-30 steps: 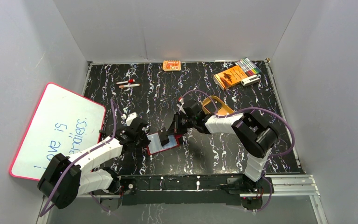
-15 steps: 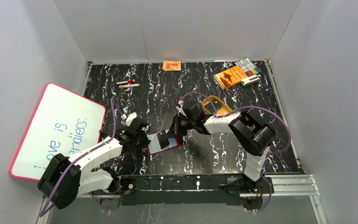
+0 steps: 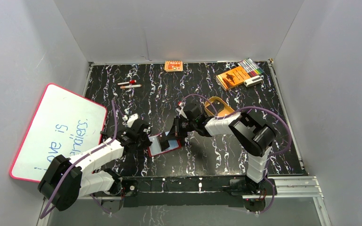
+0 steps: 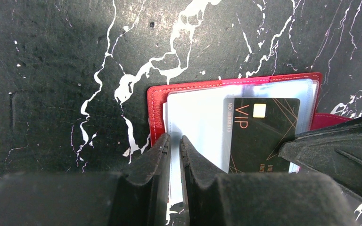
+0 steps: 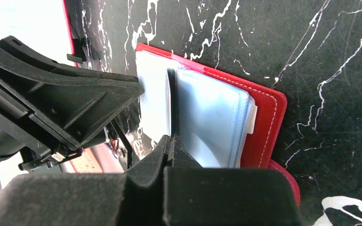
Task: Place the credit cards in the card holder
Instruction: Insert the credit card into the card holder.
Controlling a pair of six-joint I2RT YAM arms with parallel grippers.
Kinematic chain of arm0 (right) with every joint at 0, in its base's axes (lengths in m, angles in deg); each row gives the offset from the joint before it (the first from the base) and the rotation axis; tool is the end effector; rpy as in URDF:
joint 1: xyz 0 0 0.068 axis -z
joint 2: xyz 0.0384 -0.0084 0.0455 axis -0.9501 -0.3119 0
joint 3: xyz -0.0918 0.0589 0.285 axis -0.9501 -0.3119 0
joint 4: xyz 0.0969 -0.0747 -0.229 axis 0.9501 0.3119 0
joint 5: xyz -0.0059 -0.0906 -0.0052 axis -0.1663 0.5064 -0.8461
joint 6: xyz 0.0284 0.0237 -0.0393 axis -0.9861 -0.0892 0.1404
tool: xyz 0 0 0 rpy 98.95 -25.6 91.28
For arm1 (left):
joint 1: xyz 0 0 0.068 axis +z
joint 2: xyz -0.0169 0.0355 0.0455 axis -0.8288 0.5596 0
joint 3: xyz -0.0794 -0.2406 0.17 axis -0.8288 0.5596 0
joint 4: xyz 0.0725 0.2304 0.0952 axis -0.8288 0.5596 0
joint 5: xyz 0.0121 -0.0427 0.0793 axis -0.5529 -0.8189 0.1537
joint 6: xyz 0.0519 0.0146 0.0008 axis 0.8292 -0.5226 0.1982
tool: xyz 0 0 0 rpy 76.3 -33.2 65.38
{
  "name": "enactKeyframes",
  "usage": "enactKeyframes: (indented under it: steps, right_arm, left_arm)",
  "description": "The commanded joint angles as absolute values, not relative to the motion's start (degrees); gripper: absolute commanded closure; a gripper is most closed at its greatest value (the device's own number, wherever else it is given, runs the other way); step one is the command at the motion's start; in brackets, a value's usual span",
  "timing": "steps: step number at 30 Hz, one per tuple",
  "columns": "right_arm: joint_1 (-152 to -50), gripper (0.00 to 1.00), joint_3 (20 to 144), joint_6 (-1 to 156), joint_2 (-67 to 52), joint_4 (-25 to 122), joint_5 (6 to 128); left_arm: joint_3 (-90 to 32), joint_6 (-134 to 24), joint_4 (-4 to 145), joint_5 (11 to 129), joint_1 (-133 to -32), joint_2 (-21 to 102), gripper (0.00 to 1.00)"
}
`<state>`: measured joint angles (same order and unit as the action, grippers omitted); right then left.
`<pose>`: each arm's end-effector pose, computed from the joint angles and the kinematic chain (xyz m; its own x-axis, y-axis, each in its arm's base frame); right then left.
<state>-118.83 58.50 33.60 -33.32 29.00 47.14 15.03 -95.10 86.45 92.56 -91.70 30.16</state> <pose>0.2473 0.2893 0.1718 -0.9546 -0.0142 -0.2974 -0.2572 0.5422 0.7999 0.1627 -0.1064 0.2021 -0.7319 -0.4163 -0.5394 -0.2240 0.8947 -0.3865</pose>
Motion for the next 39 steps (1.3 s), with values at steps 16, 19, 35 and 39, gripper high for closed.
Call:
enactKeyframes:
  steps: [16,19,35,39]
  right_arm:
    - [-120.02,1.0,59.19,30.69,-36.44,22.98,47.35]
    - [-120.58,1.0,59.16,30.47,-36.78,22.57,47.4]
    - [-121.7,1.0,59.29,29.42,-37.94,22.06,48.28]
    - [-121.74,1.0,58.99,29.17,-37.78,22.23,48.6]
  left_arm:
    - [15.44,-95.51,87.87,93.57,-91.48,28.18,0.88]
    - [15.43,-95.49,87.63,93.46,-91.48,28.47,0.88]
    - [13.2,-105.49,100.59,103.78,-91.53,21.7,0.76]
    - [13.92,-107.81,101.0,105.72,-91.48,23.45,0.78]
